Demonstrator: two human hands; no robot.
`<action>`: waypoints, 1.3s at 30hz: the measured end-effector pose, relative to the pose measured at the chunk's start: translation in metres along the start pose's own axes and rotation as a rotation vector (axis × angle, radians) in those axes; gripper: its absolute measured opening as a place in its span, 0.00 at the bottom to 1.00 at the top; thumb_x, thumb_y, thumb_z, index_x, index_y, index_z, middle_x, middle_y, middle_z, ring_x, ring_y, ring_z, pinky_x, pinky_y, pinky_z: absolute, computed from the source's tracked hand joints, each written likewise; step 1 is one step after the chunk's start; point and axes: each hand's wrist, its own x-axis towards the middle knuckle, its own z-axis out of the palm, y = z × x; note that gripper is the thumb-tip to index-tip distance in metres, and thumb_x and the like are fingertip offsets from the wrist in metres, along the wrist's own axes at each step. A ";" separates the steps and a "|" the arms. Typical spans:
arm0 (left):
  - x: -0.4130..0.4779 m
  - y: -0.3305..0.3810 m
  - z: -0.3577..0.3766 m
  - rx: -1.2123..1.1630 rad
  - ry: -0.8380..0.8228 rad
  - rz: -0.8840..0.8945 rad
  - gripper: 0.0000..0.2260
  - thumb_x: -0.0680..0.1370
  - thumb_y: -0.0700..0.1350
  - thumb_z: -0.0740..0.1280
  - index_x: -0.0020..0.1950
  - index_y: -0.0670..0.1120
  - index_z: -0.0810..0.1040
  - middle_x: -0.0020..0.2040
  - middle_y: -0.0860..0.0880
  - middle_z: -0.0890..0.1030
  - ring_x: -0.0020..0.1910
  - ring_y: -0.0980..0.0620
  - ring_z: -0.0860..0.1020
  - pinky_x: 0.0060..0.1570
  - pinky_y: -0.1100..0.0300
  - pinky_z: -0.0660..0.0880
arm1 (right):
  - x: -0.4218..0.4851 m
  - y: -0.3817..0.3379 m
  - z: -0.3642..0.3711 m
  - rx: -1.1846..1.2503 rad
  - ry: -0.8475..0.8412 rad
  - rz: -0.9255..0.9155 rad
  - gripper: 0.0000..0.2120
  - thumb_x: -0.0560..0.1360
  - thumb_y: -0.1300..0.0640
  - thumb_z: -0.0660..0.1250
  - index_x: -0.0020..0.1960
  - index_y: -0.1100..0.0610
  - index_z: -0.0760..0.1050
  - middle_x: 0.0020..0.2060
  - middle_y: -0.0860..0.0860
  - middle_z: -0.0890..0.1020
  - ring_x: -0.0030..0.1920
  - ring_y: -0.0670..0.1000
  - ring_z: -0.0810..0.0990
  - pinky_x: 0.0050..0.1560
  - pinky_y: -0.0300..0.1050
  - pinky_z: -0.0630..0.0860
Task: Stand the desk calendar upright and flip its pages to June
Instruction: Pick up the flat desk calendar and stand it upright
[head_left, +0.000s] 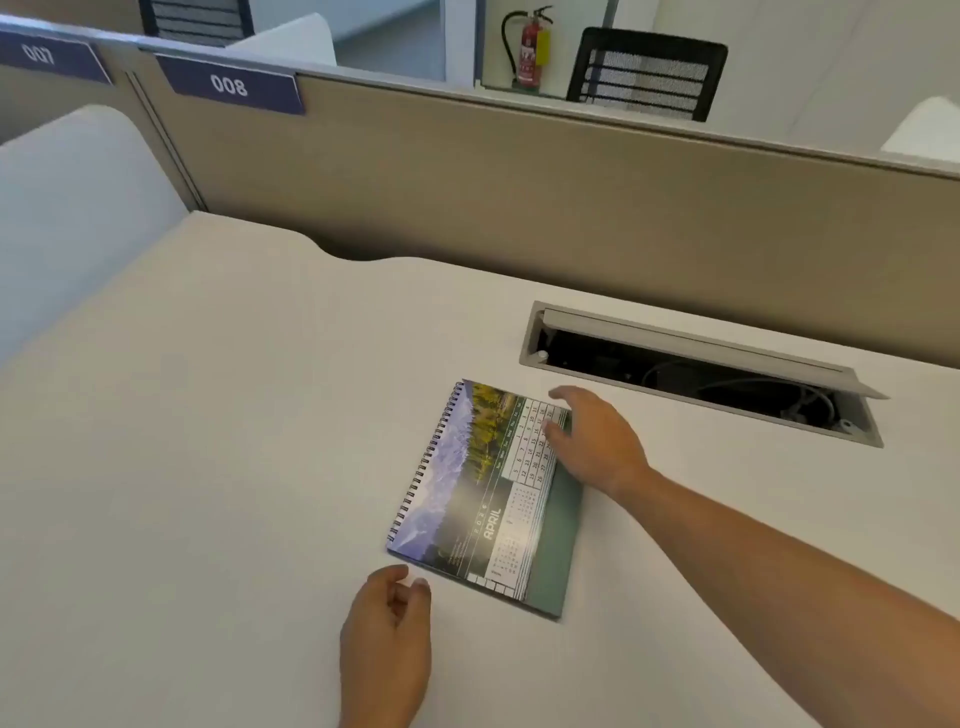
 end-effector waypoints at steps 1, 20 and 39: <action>0.006 0.003 0.001 -0.064 -0.047 -0.049 0.05 0.77 0.44 0.66 0.48 0.45 0.80 0.41 0.47 0.82 0.41 0.51 0.79 0.38 0.61 0.70 | 0.009 -0.002 0.001 0.005 -0.026 0.032 0.24 0.77 0.47 0.65 0.70 0.53 0.69 0.67 0.52 0.76 0.65 0.56 0.74 0.63 0.53 0.72; 0.034 0.068 -0.041 -0.610 -0.170 -0.204 0.16 0.73 0.54 0.67 0.58 0.50 0.79 0.56 0.50 0.83 0.57 0.51 0.79 0.51 0.50 0.75 | 0.035 -0.048 -0.053 0.408 0.041 0.004 0.26 0.72 0.29 0.57 0.49 0.52 0.76 0.44 0.46 0.82 0.45 0.45 0.79 0.39 0.43 0.72; 0.135 0.144 -0.044 -0.535 -0.025 0.269 0.16 0.72 0.55 0.62 0.59 0.56 0.72 0.53 0.56 0.81 0.43 0.69 0.78 0.47 0.59 0.72 | 0.090 -0.072 -0.026 0.937 -0.086 0.067 0.25 0.74 0.29 0.48 0.60 0.39 0.74 0.56 0.40 0.82 0.59 0.43 0.78 0.57 0.41 0.71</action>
